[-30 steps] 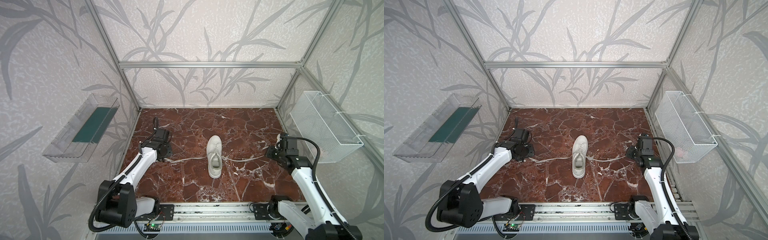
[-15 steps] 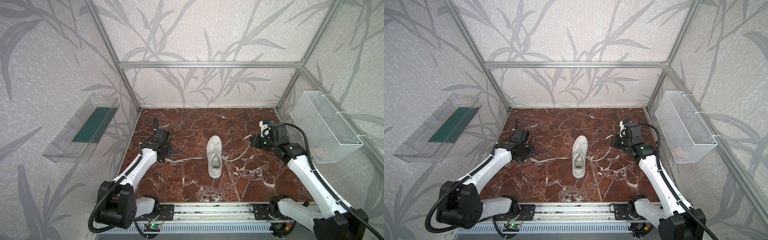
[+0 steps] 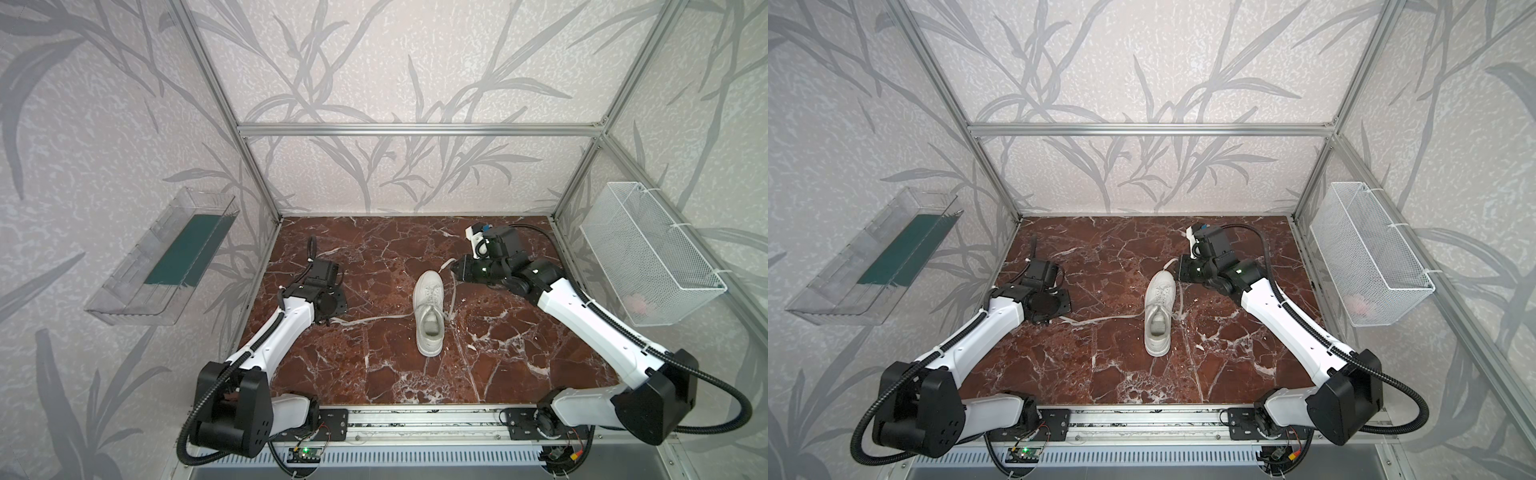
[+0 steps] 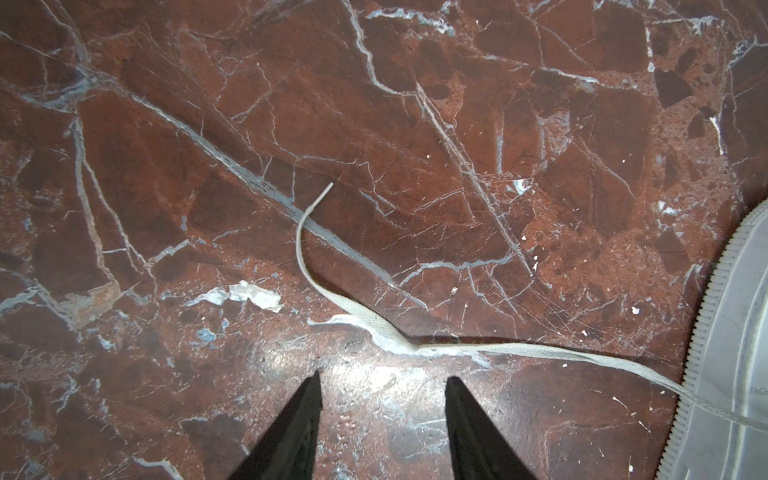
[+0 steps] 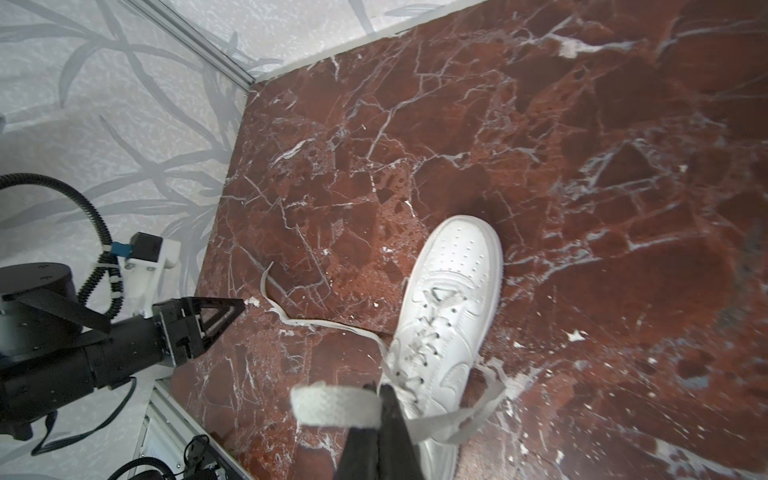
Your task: Tie the shoes
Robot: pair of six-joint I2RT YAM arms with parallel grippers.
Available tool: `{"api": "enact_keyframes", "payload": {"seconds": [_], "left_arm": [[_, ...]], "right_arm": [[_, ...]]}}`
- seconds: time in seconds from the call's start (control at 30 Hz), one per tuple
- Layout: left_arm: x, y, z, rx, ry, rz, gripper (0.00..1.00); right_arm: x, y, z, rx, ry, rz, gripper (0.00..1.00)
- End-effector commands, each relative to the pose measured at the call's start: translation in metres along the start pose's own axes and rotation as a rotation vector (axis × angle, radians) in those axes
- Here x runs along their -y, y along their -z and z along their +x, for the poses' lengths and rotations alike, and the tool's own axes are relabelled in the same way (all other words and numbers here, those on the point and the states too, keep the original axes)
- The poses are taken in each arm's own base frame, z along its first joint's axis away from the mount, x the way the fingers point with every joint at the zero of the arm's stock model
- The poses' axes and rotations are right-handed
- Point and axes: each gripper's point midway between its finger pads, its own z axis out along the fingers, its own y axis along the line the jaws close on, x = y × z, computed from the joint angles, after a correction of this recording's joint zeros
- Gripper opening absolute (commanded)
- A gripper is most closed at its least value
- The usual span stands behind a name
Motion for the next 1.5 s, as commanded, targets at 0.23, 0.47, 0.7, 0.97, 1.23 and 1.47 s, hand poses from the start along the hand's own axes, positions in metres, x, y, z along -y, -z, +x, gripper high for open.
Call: {"api": "enact_keyframes", "payload": {"seconds": [0.23,0.47,0.7,0.97,1.23,1.47], "left_arm": [[-0.003,0.005,0.003,0.013,-0.011,-0.004,0.51],[-0.005,0.005,0.006,0.011,-0.012,-0.006,0.51],[-0.006,0.006,0.008,0.014,-0.011,-0.006,0.51],[-0.008,0.007,0.009,0.016,-0.011,-0.014,0.51],[-0.009,0.006,0.009,0.016,-0.011,-0.013,0.51],[-0.01,0.007,0.011,0.013,-0.011,-0.014,0.51]], "right_arm": [[-0.061,-0.026,-0.006,-0.011,0.006,-0.092,0.0],[-0.078,-0.045,0.0,-0.037,0.014,-0.107,0.0],[-0.093,-0.061,0.006,-0.071,0.005,-0.125,0.0],[-0.103,-0.07,0.006,-0.079,0.001,-0.141,0.0],[-0.111,-0.087,0.01,-0.107,0.005,-0.146,0.0],[-0.105,-0.108,0.014,-0.12,-0.003,-0.124,0.0]]}}
